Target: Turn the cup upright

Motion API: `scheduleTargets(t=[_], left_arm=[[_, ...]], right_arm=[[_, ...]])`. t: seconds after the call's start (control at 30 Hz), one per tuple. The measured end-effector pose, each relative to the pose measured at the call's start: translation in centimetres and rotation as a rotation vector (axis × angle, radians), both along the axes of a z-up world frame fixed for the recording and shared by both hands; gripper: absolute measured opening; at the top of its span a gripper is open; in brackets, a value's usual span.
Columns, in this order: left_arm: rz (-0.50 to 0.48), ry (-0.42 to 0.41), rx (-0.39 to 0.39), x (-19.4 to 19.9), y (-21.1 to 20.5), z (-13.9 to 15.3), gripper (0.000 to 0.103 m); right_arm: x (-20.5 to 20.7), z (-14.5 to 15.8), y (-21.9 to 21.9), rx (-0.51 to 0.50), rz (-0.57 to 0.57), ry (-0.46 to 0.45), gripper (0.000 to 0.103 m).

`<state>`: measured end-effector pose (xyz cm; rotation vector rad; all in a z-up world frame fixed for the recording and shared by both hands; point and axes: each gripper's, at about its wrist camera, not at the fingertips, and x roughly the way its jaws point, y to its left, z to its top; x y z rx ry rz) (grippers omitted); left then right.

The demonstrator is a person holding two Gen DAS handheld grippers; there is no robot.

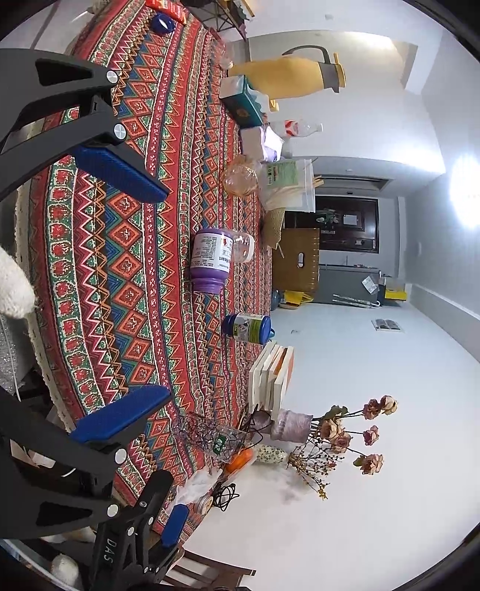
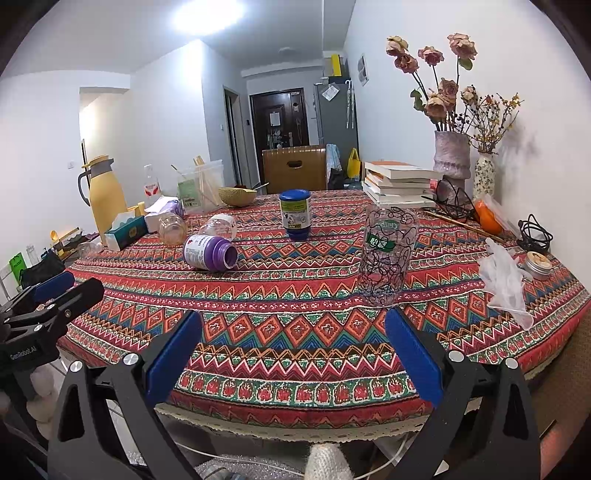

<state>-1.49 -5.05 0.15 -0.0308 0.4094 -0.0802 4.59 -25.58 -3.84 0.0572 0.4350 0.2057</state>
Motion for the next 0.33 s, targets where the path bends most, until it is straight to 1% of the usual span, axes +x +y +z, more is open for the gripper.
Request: scheduleTargets(t=[0.33], left_arm=[[0.013,0.027,-0.01,0.37,0.29,-0.34,0.096]], right_arm=[[-0.04,-0.08,0.05,-0.001,0.0,0.0,0.095]])
